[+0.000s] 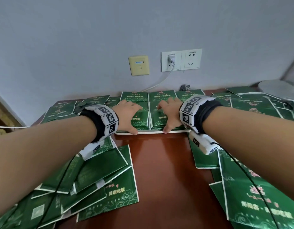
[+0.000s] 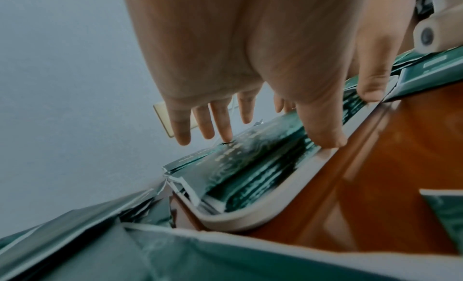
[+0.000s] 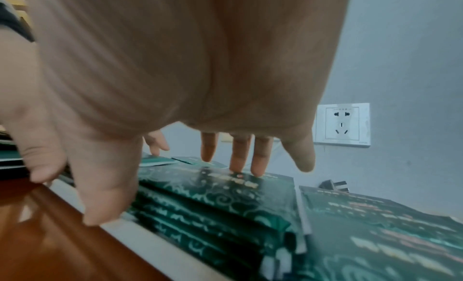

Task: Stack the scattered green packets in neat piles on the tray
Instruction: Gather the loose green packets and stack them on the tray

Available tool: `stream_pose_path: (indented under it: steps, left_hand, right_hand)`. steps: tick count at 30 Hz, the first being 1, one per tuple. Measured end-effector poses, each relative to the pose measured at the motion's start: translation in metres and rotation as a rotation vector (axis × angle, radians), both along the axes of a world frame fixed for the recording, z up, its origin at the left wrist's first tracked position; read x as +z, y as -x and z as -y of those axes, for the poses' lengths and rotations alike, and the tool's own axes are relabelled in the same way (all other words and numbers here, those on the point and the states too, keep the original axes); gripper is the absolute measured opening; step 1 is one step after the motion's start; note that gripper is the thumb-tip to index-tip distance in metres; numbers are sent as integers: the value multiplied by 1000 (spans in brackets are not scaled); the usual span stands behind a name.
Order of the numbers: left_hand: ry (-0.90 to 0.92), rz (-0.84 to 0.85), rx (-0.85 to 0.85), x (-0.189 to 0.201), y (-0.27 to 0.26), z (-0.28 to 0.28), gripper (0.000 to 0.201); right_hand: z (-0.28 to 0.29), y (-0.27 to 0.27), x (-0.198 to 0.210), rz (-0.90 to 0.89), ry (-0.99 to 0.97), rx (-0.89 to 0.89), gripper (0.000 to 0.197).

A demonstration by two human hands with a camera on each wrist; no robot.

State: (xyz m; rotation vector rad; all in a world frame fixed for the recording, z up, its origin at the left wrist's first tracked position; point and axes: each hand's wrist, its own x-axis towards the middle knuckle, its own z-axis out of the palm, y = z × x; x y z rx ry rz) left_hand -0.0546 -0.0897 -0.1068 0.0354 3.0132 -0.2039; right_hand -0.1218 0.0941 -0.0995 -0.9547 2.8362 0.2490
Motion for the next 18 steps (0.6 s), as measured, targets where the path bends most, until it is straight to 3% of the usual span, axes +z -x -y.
stream_pose_path:
  steps: [10,18]
  left_hand:
    - [-110,-45,-33,-7,-7,-1,64]
    - [-112,4,-51,-6,-4,-4,55]
  right_hand:
    - [-11,-3,-5,-2,67,42,71]
    - [-8,0,-12,23,31,78,62]
